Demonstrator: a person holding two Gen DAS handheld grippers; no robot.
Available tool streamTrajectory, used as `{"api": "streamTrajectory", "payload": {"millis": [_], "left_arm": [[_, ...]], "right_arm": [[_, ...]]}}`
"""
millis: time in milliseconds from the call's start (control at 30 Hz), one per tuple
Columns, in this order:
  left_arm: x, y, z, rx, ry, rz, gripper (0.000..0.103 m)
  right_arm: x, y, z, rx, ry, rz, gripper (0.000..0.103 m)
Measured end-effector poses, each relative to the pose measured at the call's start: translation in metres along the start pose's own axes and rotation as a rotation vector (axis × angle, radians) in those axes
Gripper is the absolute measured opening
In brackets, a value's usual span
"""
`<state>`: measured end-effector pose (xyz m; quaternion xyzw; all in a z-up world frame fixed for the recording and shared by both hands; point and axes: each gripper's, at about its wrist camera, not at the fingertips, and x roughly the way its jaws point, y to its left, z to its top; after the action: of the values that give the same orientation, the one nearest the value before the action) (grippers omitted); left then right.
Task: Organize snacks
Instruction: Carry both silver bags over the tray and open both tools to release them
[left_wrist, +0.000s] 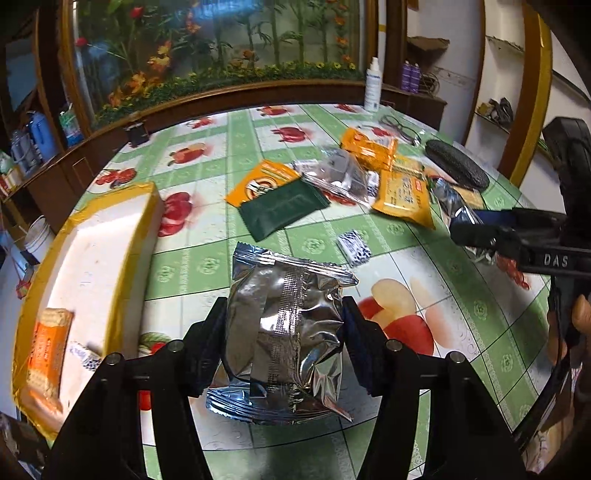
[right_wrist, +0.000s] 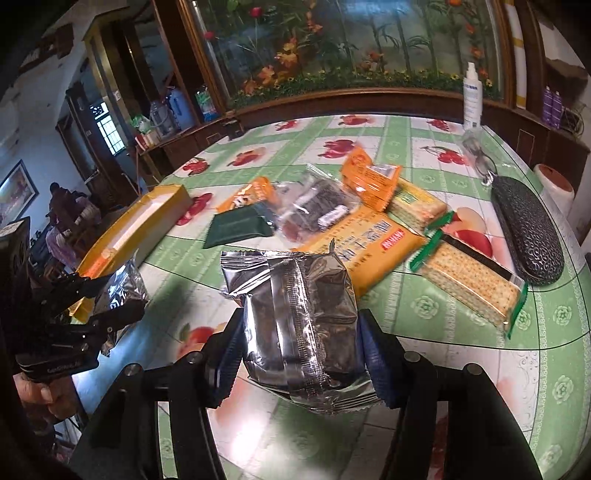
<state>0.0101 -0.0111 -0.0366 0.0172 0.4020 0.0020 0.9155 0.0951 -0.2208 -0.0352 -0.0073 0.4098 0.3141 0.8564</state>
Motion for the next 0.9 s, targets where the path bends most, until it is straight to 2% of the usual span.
{"api": "streamTrajectory", "payload": {"millis": [500,900], "left_arm": [[-0.022,0.039,-0.001,-0.121,-0.070,0.111,0.058],[-0.036,0.086,-0.013,-0.228,-0.094,0.200,0.058]], "right_arm": [[0.005,0.049,0.009,-0.054,-0.013,0.078,0.060],[0.036,0.118,0.026,-0.113,0.008,0.220,0.060]]}}
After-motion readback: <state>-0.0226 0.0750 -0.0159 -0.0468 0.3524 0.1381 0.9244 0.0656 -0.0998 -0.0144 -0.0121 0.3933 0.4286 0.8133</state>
